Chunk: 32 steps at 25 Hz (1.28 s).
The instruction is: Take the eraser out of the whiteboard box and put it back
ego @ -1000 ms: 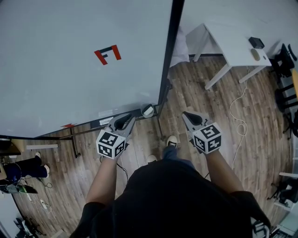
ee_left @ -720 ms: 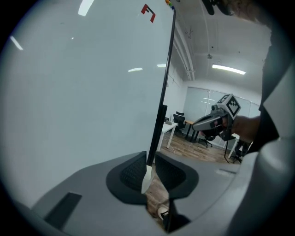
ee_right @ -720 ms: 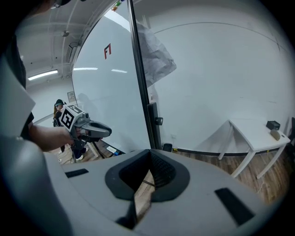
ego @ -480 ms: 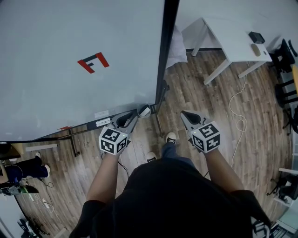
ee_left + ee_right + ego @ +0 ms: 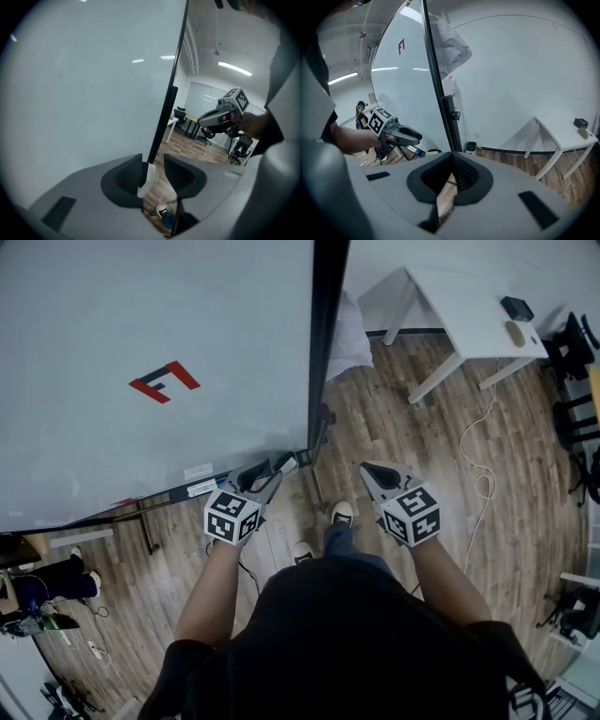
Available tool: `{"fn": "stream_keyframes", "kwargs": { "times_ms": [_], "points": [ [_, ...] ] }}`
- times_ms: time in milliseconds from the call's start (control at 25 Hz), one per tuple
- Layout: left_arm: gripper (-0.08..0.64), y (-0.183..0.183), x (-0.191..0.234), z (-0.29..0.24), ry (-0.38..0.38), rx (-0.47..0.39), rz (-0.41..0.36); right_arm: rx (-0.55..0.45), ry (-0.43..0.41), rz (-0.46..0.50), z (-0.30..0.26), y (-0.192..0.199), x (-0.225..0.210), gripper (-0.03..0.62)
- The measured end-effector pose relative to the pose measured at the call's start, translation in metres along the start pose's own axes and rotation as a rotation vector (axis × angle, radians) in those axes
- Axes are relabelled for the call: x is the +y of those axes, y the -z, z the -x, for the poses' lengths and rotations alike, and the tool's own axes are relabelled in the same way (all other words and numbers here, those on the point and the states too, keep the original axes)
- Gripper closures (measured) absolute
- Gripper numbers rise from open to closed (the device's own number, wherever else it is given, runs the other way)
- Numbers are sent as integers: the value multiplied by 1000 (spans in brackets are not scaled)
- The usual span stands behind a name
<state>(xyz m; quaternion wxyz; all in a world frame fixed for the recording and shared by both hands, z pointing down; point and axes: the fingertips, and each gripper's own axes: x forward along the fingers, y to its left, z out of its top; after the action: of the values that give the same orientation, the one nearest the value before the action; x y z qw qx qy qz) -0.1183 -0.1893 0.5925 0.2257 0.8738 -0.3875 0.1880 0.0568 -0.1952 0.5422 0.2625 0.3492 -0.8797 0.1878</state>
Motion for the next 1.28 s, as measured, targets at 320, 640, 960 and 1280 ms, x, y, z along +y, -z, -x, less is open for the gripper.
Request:
{"fn": "stream_keyframes", "kwargs": {
  "times_ms": [320, 640, 960, 1280],
  "points": [
    [385, 12, 5, -23, 0, 55, -23, 26, -15, -5, -7, 11, -3, 598],
    [347, 27, 8, -41, 2, 98, -33, 49, -27, -11, -12, 19, -4, 598],
    [339, 35, 10, -59, 9, 141, -49, 60, -24, -16, -13, 22, -11, 598],
    [339, 46, 11, -72, 13, 195, -73, 70, -20, -19, -13, 24, -14, 598]
  ]
}}
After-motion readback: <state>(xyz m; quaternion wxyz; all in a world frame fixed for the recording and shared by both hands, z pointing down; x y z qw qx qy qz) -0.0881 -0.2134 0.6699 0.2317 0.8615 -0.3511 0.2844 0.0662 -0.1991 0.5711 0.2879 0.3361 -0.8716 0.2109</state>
